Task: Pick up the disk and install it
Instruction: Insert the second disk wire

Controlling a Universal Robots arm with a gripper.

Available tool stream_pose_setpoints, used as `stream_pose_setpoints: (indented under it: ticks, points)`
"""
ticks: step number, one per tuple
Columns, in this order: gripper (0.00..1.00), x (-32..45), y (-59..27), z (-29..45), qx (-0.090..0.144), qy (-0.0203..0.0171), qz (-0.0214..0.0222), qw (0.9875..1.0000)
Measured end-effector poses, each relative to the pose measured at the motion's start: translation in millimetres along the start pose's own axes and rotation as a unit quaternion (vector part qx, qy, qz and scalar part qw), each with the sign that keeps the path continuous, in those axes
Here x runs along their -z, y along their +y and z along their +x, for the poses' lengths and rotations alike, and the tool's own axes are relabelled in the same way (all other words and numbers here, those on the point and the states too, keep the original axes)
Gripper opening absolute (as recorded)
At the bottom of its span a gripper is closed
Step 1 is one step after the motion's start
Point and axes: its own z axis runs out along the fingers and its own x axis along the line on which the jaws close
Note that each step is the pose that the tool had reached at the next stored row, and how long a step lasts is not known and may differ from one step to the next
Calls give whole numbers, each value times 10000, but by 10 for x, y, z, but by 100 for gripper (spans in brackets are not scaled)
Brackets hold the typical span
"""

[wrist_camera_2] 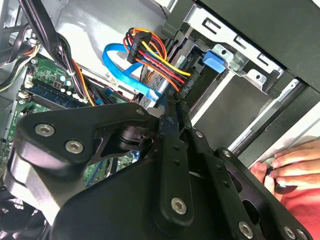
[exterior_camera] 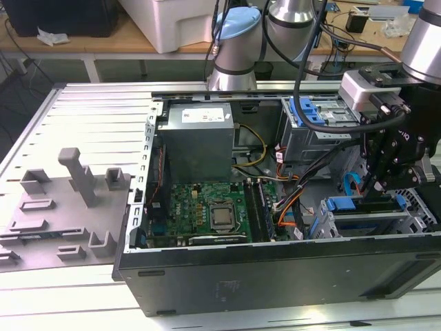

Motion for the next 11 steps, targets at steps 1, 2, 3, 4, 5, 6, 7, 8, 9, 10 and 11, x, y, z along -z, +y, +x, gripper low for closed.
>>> stream_pose_setpoints:
  ticks: [1, 2, 3, 4, 5, 6, 7, 8, 9, 10, 11]
  points:
    - [16, 0, 0, 0, 0, 0, 0, 10000]
    - [16, 0, 0, 0, 0, 0, 0, 10000]
    - [16, 0, 0, 0, 0, 0, 0, 10000]
    - [16, 0, 0, 0, 0, 0, 0, 10000]
    - [16, 0, 0, 0, 0, 0, 0, 10000]
    - [16, -3, 0, 1, 0, -3, 0, 10000]
    - [16, -3, 0, 1, 0, -3, 0, 10000]
    - [16, 0, 0, 2, 0, 0, 0, 10000]
    - [16, -1, 0, 2, 0, 0, 0, 10000]
    - [16, -1, 0, 2, 0, -1, 0, 10000]
    - [16, 0, 0, 2, 0, 0, 0, 10000]
